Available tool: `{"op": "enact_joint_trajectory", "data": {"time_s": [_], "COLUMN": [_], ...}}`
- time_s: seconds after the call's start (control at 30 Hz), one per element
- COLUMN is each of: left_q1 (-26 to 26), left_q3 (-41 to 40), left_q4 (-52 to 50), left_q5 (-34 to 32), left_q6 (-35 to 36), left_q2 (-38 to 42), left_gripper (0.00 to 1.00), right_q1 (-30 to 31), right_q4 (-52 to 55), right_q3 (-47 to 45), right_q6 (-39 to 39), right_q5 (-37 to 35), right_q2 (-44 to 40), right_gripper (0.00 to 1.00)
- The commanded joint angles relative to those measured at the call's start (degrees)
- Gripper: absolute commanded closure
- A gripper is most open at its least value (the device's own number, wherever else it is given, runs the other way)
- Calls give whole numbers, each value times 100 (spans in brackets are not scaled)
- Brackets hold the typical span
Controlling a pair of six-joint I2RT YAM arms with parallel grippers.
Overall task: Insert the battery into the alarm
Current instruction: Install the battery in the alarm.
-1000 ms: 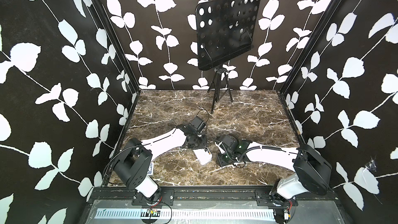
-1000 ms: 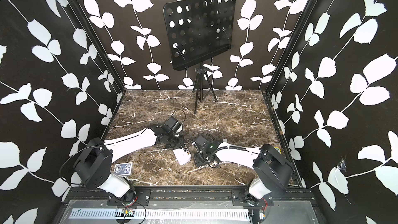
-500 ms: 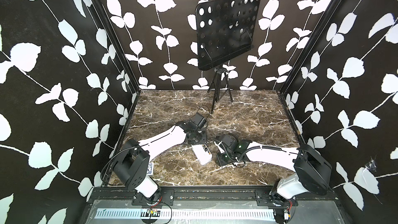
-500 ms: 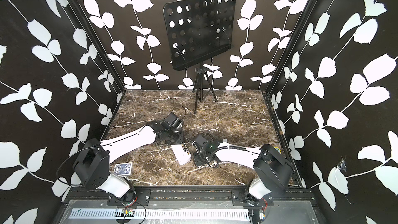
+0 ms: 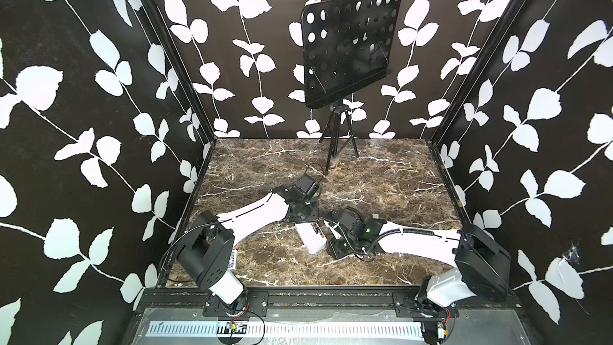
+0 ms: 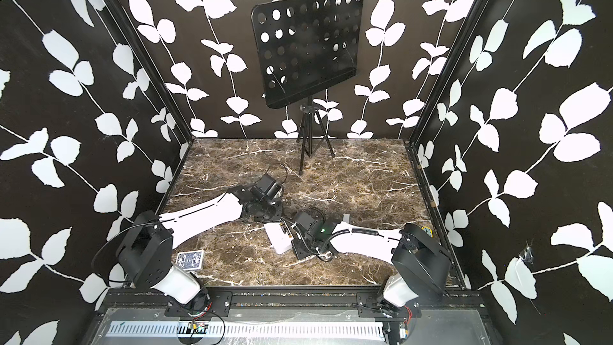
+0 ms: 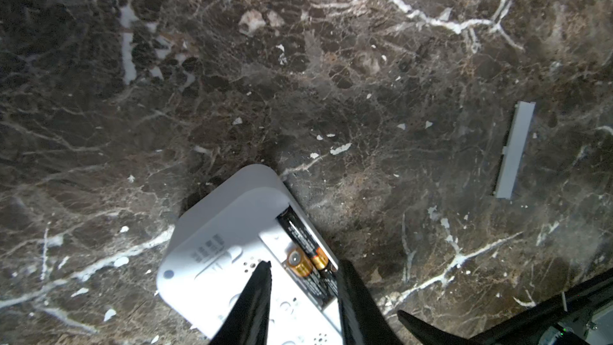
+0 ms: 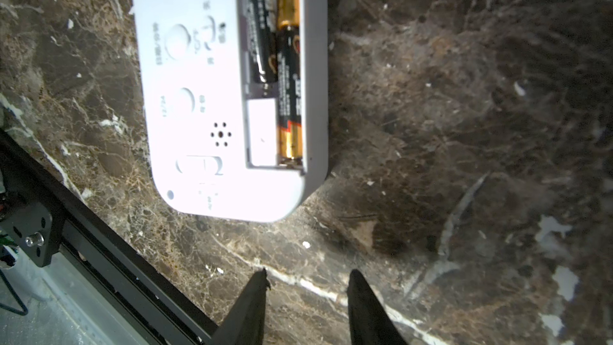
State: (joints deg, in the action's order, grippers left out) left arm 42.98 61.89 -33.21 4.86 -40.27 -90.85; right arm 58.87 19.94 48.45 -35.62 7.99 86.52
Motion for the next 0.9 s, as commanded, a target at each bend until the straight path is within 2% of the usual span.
{"op": "enact_joint_trajectory", "data": {"time_s": [0.0, 0.23, 0.27, 0.3, 0.33, 0.37, 0.4, 0.43, 0.5, 0.67, 0.8, 0.87], "left_q1": [-4, -7, -1, -5, -4, -6, -6, -4, -9, -18, -13, -14], "left_q3": [69, -43, -89, -134, -154, -175, -187, -196, -211, -127, -142, -107], "left_q4": [-143, -143, -128, 207, 218, 212, 194, 178, 190, 130, 52, -54], "left_q5": [-77, -77, -101, 647, 658, 599, 495, 382, 139, 156, 303, 340], "left_q6": [71, 71, 299, 514, 504, 495, 477, 468, 468, 533, 608, 634], "left_q2": [-53, -40, -26, -6, 34, 90, 163, 244, 391, 476, 347, 256], "left_gripper": [64, 64, 76, 100, 92, 76, 65, 58, 51, 52, 70, 75], "right_q1": [29, 38, 43, 44, 49, 54, 53, 49, 50, 52, 48, 49], "right_q4": [-148, -166, -158, -161, -158, -160, -164, -182, -189, -227, -256, -236], "right_q3": [-33, -27, -13, -2, -4, -2, -4, -27, -64, -129, -114, -88], "right_q6": [39, 31, 37, 35, 36, 15, 3, 5, -3, -30, -41, -33], "right_q5": [-140, -192, -192, -193, -200, -213, -236, -253, -313, -390, -356, -357], "right_q2": [49, 95, 110, 126, 124, 112, 89, 51, -30, -159, -103, -50], "right_gripper": [61, 64, 66, 67, 66, 66, 65, 64, 62, 61, 63, 63]}}
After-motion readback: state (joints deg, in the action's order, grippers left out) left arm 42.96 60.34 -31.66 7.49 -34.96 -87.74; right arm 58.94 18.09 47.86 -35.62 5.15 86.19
